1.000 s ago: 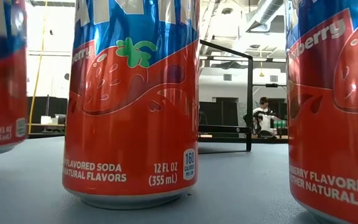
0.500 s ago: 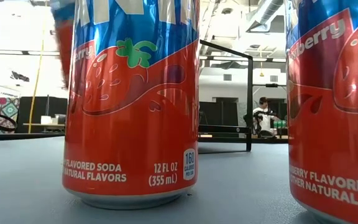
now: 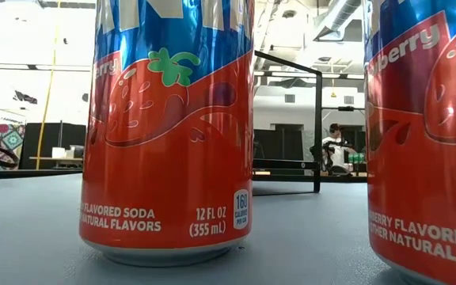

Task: Place canned beverage on shelf
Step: Put the left red soda can on the shelf

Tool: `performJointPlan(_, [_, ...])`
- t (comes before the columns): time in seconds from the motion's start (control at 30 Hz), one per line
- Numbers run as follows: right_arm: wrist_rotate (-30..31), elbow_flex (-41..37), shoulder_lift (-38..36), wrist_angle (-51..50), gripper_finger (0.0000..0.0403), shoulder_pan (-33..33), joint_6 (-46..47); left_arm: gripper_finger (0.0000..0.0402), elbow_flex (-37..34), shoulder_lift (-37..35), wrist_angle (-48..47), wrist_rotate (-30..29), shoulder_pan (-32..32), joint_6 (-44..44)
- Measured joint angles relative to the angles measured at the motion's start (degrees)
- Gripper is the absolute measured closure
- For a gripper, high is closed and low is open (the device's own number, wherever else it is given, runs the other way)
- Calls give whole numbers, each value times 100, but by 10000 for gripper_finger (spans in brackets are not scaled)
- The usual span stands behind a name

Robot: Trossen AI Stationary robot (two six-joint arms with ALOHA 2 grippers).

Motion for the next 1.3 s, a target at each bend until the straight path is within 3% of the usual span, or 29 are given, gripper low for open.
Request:
performJointPlan(0.1, [15, 2, 26, 10, 344, 0, 2, 123, 0, -42, 26, -237, 317, 678])
performJointPlan(0.23, [33, 2, 70, 68, 344, -12, 37, 130, -2, -38, 24, -125, 847, 1487])
performJointPlan(0.37, [37, 4, 123, 175, 344, -11, 81, 131, -7, -38, 191, 122, 1425, 2306])
performJointPlan(0.57, [44, 4, 114, 367, 344, -11, -24, 130, -31, 4, 870, 970, 2192, 2941])
performJointPlan(0.9, [48, 4, 70, 210, 344, -41, -704, 130, -35, 584, 1352, 1162, 2293, 4083])
performJointPlan(1.3, [9, 2, -196, 150, 344, -243, -765, 130, -37, 1350, 1519, 893, 2293, 4115])
